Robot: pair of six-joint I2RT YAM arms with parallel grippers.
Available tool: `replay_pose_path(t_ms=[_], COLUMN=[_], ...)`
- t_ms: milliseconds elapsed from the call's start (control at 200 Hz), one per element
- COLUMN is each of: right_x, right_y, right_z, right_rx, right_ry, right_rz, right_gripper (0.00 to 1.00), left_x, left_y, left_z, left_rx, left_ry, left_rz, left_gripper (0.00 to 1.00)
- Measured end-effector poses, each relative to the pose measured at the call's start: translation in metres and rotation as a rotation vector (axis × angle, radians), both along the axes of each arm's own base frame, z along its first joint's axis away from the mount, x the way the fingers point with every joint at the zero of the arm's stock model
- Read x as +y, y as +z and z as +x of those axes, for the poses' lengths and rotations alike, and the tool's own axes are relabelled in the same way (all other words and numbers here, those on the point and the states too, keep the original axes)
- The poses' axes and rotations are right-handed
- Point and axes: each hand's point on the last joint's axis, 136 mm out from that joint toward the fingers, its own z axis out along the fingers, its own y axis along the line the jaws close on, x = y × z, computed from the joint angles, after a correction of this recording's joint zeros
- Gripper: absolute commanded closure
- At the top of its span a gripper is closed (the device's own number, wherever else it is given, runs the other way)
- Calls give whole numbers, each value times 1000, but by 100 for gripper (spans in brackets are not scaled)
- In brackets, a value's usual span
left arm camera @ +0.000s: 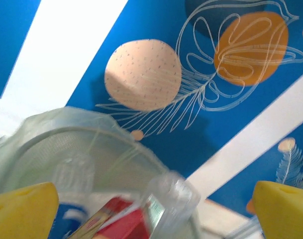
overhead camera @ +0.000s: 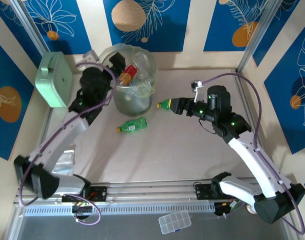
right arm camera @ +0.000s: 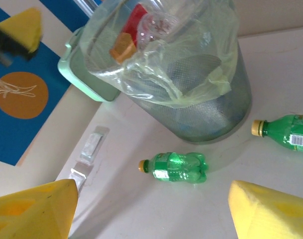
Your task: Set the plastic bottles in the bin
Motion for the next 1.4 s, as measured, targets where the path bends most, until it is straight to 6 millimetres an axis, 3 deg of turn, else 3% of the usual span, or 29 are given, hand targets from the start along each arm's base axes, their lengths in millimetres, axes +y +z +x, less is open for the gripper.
replay_pose_path(t_ms=[155, 275, 415, 605, 810, 1120, 1400], right_x=[-1, -9, -34, -63, -68, -48, -45], right_y=[-24, -48, -89, -145, -206, -236, -273], right_z=[20, 43, 73, 108, 139, 191, 190], right_rx=[93, 213, 427, 704, 925, 1040, 1145], right_ry=[-59, -173, -395, -654, -788, -827, -861], right_rz=[-49, -70, -68, -16, 37, 120, 91], right_gripper=[20, 19, 20, 20, 17, 13, 18], left_x=[33, 8, -16, -9, -5, -3, -1], left_y=[-42, -64, -89, -116, -148, -155, -156], left_z=[-33, -52, -81, -107, -124, -128, -127], left_rx=[15, 95, 204, 314, 391, 404, 404], left_ry=[-54, -200, -339, -369, -391, -403, -387], left_rz=[33, 82, 139, 183, 202, 248, 258], left_gripper=[1, 1, 1, 1, 1, 1, 1])
